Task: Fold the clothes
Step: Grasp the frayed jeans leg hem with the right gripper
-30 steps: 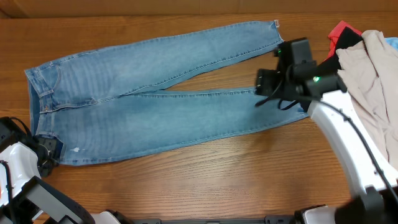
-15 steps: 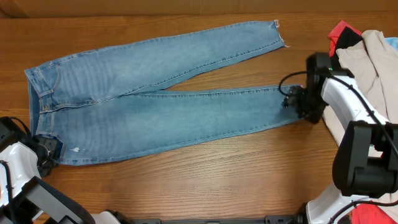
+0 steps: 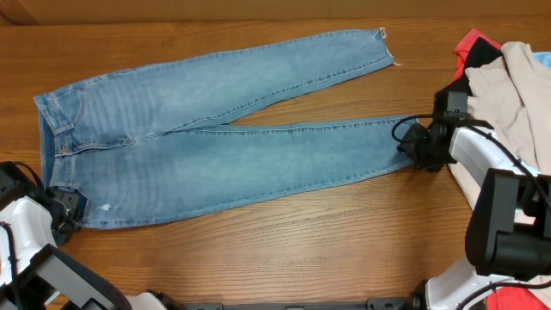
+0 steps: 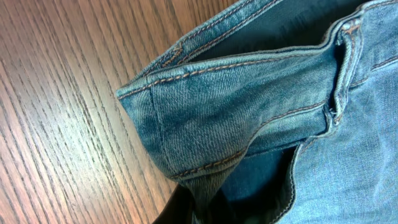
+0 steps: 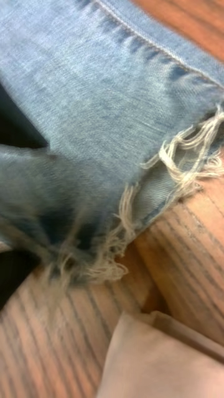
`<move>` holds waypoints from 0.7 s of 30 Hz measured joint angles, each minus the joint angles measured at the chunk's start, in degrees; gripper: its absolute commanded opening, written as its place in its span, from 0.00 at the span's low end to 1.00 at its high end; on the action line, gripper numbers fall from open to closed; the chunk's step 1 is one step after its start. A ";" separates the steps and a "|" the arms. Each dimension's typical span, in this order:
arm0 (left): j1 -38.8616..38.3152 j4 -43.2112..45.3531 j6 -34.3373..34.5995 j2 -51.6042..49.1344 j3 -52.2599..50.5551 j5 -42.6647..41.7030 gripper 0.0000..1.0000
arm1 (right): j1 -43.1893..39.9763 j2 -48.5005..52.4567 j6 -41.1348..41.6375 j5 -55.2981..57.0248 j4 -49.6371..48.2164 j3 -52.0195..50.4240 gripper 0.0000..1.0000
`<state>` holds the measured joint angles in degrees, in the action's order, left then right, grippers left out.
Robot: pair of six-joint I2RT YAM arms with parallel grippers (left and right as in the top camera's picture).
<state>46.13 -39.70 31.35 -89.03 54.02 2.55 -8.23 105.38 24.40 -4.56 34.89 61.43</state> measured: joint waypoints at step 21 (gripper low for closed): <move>0.04 -16.57 -4.17 5.11 9.46 -11.58 0.04 | -5.79 -25.40 -1.40 -0.87 19.82 9.18 0.04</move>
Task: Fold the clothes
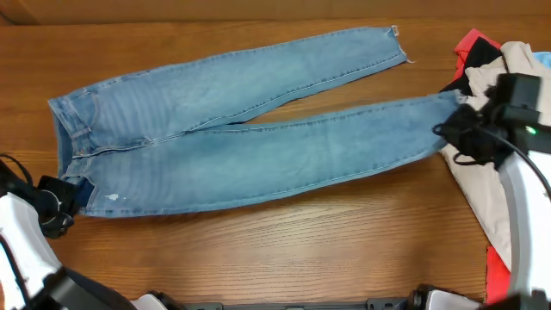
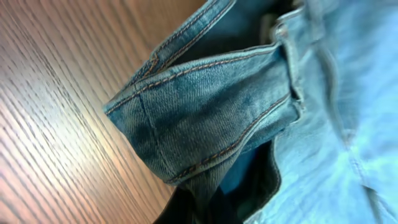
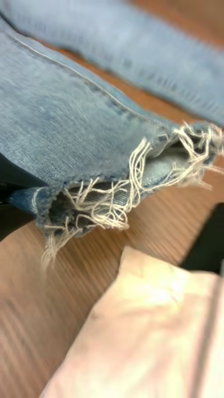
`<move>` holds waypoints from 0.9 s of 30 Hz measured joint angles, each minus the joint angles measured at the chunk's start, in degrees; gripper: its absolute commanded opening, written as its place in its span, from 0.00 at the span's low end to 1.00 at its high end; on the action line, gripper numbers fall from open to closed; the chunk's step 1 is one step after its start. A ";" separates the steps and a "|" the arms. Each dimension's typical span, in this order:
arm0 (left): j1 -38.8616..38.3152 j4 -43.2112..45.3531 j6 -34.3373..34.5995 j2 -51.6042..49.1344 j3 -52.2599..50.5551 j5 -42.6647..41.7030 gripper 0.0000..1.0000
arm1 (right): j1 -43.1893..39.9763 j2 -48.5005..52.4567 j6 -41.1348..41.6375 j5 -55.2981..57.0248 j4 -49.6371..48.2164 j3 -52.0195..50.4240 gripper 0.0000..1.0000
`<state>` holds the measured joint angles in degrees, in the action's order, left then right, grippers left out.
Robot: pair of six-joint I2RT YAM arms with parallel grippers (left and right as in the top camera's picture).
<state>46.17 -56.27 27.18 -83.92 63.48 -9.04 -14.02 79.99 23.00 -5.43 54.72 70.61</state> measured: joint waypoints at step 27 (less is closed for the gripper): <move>0.00 -17.16 -0.13 24.52 2.40 3.23 0.04 | -14.34 -19.61 -2.73 4.20 24.39 0.15 0.04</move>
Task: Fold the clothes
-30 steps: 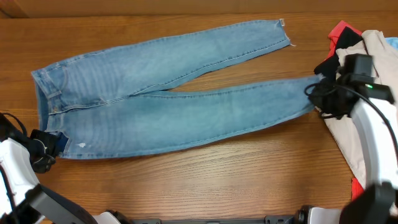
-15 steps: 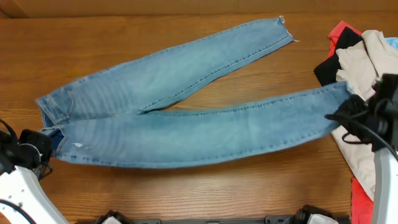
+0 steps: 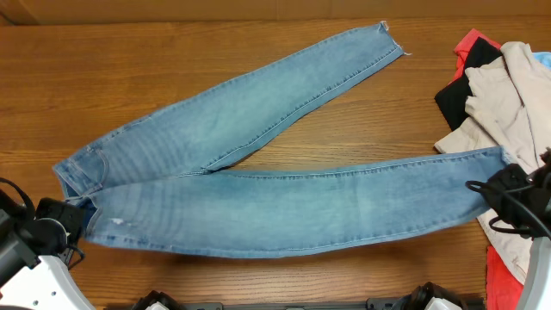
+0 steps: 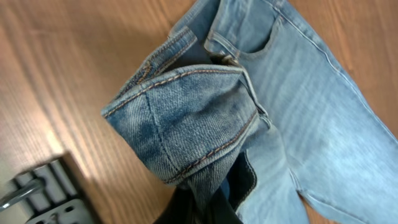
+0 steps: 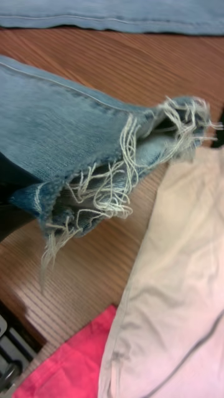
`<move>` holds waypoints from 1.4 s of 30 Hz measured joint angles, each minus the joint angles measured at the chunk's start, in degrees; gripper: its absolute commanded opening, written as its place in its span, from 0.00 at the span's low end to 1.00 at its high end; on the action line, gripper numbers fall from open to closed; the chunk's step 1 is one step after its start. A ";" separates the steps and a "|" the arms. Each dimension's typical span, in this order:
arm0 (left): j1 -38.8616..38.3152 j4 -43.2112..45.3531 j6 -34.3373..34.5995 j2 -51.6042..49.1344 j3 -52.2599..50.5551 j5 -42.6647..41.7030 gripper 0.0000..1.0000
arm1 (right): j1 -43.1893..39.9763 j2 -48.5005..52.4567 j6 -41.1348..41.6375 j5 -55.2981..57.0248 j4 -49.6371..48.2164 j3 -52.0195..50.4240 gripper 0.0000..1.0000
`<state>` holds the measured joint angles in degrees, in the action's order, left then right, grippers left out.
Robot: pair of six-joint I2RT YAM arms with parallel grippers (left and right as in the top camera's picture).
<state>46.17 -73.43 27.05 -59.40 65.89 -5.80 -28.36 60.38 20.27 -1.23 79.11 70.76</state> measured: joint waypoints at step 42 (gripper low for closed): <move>-3.08 17.70 4.13 -17.70 0.09 0.39 0.04 | 14.88 44.78 -9.42 -4.81 -7.23 31.26 0.04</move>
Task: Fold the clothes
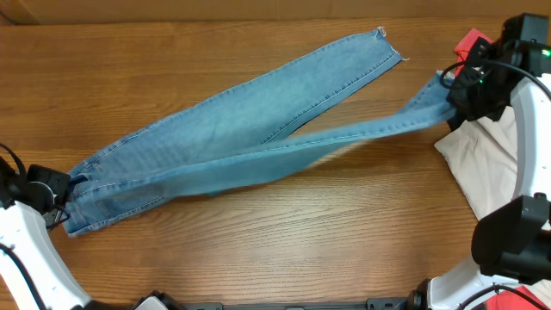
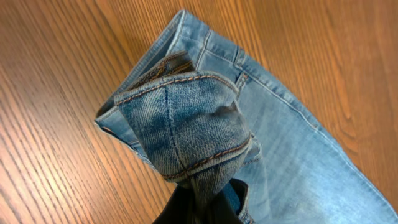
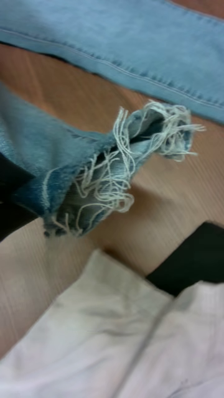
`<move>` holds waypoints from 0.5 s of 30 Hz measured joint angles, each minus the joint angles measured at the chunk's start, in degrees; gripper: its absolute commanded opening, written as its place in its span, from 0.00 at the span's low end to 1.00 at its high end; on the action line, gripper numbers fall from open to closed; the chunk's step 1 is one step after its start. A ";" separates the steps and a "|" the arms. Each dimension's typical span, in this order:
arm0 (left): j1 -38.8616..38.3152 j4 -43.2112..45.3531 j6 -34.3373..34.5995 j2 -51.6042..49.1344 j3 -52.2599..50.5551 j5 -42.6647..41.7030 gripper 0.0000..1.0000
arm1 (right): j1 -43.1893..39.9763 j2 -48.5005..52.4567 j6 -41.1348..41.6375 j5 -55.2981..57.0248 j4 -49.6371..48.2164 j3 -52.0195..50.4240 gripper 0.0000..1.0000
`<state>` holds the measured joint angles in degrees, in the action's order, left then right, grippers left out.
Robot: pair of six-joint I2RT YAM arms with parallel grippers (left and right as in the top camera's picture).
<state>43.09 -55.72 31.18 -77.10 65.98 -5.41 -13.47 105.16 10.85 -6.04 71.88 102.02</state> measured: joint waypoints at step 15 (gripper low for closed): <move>0.07 -1.68 0.81 -4.92 0.17 -6.23 0.04 | 3.10 0.35 -0.13 0.72 -10.05 0.42 0.04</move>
<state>43.16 -57.41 31.99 -82.02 66.15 -11.64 -10.37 105.51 10.72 -5.32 61.82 102.43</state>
